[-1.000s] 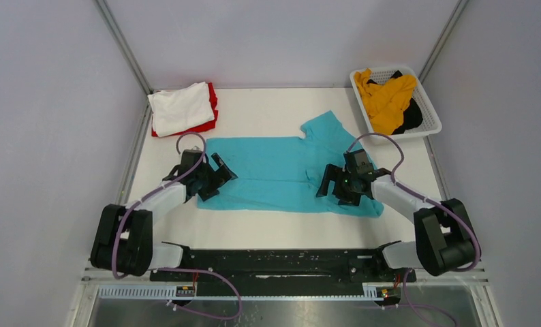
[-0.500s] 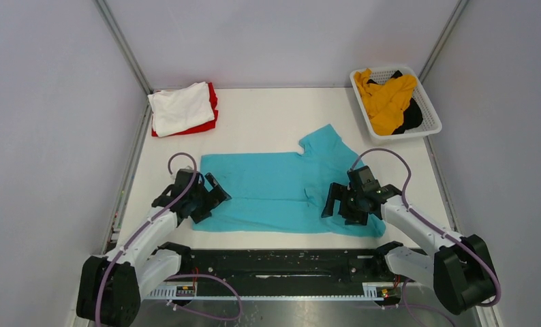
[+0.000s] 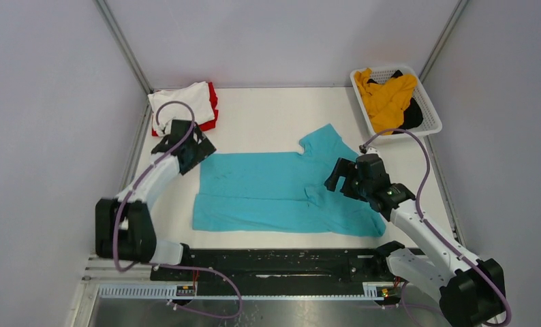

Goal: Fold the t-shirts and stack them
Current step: Grab the side of the flattened tshirt furthest away from the robot with both arms

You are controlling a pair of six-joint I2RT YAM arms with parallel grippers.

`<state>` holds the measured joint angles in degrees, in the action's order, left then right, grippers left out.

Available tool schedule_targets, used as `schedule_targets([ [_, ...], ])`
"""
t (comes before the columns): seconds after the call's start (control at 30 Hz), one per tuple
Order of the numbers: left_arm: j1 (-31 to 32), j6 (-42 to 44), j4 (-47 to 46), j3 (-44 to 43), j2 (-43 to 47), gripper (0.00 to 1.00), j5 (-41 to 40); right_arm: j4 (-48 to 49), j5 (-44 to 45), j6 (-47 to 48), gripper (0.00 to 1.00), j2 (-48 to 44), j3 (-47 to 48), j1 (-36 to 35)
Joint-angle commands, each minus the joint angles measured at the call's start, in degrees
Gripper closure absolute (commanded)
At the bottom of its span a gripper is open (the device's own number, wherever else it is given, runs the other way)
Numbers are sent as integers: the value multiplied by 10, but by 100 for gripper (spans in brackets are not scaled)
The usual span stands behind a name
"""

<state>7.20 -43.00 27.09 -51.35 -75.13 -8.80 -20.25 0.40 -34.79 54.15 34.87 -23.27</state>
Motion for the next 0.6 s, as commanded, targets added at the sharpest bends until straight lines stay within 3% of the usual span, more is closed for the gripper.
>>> schedule_targets([
  [0.0, -20, 67, -14, -103, -125, 11, -40, 29, 47, 16, 1, -11, 4, -3],
  [0.3, -37, 94, 69, -299, -379, 30, -47, 48, 65, 40, 0, -9, -2, -2],
  [0.57, -37, 82, 80, -293, -386, 51, -30, 52, 75, 49, 1, 2, -3, -2],
])
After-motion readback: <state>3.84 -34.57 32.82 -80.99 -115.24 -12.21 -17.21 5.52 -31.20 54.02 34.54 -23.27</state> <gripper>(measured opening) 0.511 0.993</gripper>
